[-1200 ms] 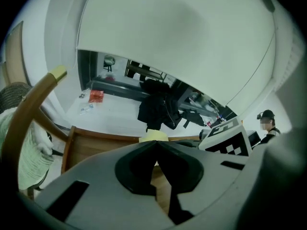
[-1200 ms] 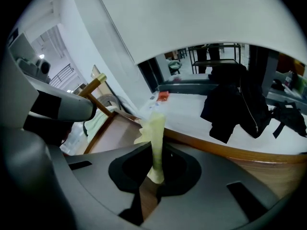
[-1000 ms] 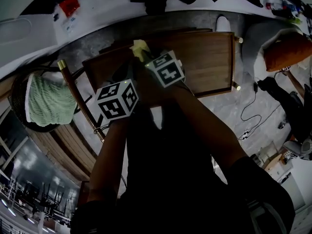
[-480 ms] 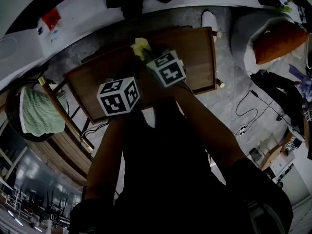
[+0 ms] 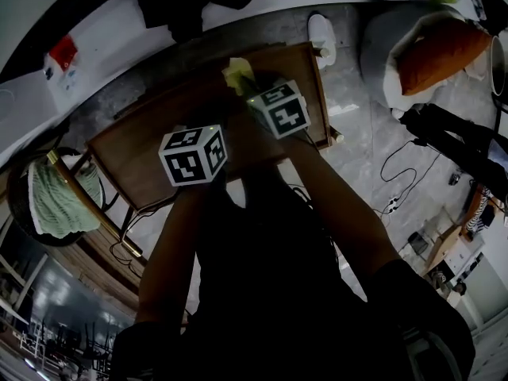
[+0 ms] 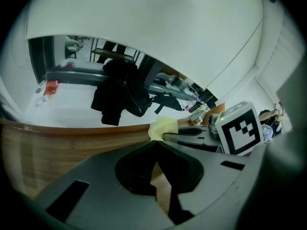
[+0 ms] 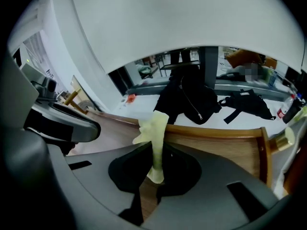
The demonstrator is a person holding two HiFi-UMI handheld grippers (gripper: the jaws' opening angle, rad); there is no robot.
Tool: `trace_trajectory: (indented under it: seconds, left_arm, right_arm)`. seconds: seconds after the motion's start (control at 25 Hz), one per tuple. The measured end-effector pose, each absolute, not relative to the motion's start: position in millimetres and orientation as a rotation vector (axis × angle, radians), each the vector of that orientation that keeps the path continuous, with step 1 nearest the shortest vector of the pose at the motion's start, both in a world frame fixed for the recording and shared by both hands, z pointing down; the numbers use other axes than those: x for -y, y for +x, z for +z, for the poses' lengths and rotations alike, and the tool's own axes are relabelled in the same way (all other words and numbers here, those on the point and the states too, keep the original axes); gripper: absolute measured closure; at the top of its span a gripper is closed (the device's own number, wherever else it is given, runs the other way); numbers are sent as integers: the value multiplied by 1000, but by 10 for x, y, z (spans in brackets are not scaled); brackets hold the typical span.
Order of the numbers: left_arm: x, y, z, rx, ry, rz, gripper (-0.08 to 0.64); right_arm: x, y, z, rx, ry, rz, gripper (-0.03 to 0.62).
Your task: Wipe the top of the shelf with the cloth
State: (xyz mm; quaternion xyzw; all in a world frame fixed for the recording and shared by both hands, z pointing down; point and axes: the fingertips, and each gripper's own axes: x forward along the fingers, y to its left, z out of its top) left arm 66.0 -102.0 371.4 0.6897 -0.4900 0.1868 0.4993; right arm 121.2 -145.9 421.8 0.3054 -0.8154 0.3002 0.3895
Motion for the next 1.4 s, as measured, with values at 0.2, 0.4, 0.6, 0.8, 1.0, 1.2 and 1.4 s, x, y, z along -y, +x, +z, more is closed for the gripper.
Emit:
trace_trajectory:
  seconds: [0.2,0.4,0.6,0.8,1.0,1.2,1.4]
  left_arm:
    - [1122,786,3699,1173,1681,451,549]
    - [1197,882,3692,1162,1691,453,549]
    - [1209,943,3672,1151,1694,452,549]
    - [1116,1005,3648,1134,1697,467,549]
    - [981,908,3654,1140,1699,477,549]
    - [803,667,3715,1189,1667,481,549]
    - [580,251,3689,1278,1614,387,549]
  right_arm:
    - [1630,1605,4216,2042,846,772,551]
    - [1775,1937,4185,2007,923,799,551]
    - [1891,2237,4155,1924,1039,790,551]
    - [1923,2454,4136,1830,1154,795,551]
    - [1951,2553,4123,1773,1221,746,551]
    - [1958,2582,4119,1765,1281,700,551]
    - [1945,2423,3884,1844,1352,638,551]
